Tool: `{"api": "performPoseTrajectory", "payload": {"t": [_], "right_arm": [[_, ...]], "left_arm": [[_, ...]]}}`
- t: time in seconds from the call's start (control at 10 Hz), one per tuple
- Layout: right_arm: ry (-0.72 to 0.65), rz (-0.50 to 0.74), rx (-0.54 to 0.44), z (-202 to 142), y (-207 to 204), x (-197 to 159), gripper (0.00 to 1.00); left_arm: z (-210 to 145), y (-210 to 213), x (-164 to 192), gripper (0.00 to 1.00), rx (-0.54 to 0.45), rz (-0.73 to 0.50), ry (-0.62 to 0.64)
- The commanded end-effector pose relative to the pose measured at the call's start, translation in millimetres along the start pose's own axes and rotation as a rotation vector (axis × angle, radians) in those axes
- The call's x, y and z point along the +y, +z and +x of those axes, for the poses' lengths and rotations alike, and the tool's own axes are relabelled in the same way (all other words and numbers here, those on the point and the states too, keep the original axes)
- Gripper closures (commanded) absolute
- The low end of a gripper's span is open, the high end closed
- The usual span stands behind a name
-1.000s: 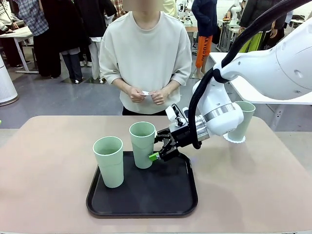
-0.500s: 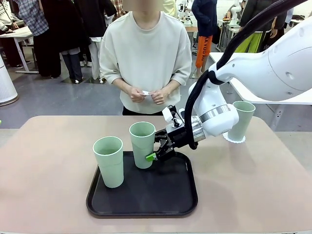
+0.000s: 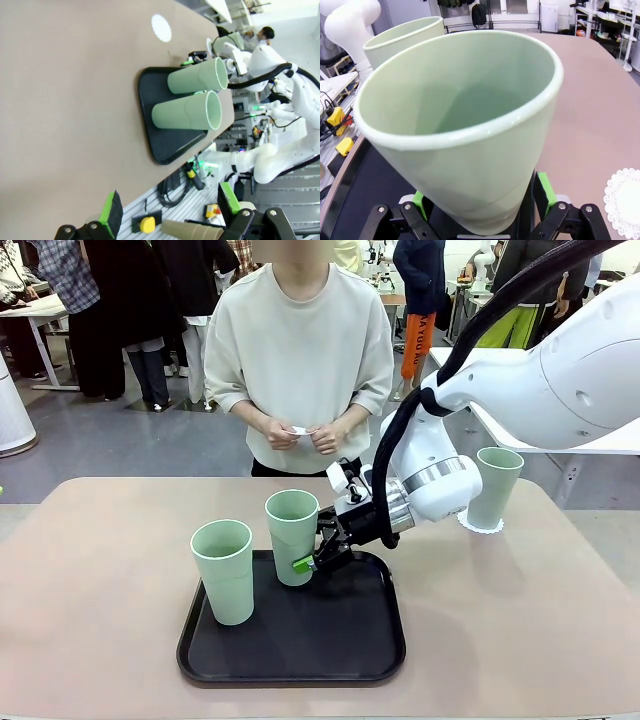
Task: Place coasters on the table and set cups on them.
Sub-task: Take one Reusable plastic cup from the Flat Tray and place it on a coaster set by the human.
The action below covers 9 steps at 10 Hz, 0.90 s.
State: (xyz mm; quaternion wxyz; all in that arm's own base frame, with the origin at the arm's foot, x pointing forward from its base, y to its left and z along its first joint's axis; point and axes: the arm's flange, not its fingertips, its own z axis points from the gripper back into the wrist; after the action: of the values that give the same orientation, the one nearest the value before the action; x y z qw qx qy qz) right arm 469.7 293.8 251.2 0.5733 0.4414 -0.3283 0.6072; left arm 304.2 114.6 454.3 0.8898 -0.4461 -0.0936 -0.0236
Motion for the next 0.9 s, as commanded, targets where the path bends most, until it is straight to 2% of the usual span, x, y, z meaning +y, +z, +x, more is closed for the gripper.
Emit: {"api": "performPoseTrajectory", "payload": {"t": [0.0, 0.3, 0.5, 0.7, 0.8], "right_arm": [[0.004, -0.029, -0.049, 1.6, -10.6, -4.8, 0.0], [-0.003, -0.085, -0.074, 0.7, -12.0, -6.9, 0.0], [0.009, -0.1, -0.06, 0.3, -11.8, -6.6, 0.09], [0.035, -0.106, -0.044, -1.0, -10.6, -6.3, 0.5], [0.048, -0.105, -0.037, -1.6, -9.7, -6.2, 0.86]], "left_arm": [[-0.4, 1.4, -0.1, 0.0, -0.005, -0.016, -0.006], [-0.4, 1.4, -0.1, 0.0, -0.005, -0.016, -0.006], [-0.4, 1.4, -0.1, 0.0, -0.005, -0.016, -0.006], [-0.4, 1.4, -0.1, 0.0, -0.005, -0.016, -0.006], [-0.4, 1.4, -0.1, 0.0, -0.005, -0.016, -0.006]]}}
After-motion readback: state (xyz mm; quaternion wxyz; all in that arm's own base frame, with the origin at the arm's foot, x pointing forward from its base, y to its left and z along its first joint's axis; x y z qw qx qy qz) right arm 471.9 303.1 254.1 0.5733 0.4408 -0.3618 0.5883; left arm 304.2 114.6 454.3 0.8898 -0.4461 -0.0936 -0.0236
